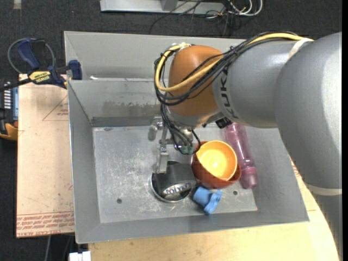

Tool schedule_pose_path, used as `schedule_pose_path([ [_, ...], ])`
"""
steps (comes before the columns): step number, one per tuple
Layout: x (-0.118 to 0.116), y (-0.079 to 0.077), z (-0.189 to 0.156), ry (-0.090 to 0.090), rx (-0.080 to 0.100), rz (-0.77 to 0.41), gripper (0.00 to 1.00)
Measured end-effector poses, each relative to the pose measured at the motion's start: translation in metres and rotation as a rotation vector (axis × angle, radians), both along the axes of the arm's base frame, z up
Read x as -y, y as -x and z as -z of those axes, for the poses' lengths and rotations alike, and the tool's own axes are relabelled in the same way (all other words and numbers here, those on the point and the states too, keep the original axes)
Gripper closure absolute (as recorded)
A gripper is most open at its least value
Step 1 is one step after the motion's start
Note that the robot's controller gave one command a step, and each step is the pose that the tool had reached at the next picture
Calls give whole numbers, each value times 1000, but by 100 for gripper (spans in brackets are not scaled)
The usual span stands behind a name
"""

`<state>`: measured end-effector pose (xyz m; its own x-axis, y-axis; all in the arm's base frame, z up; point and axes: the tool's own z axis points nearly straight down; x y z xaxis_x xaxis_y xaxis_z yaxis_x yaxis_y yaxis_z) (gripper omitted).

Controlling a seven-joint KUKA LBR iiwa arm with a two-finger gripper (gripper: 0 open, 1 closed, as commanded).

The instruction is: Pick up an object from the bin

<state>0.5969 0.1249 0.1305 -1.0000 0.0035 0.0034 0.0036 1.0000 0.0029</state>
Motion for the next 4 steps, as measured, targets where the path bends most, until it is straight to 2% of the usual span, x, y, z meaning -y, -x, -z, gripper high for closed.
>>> schedule_pose_path([
  [1,-11,-11,-64,-1,6,-3,0],
  [2,5,60,7,-1,0,-75,0],
  [3,54,25,-41,-5,17,-20,0],
  [4,30,62,-3,-3,-2,-69,0],
])
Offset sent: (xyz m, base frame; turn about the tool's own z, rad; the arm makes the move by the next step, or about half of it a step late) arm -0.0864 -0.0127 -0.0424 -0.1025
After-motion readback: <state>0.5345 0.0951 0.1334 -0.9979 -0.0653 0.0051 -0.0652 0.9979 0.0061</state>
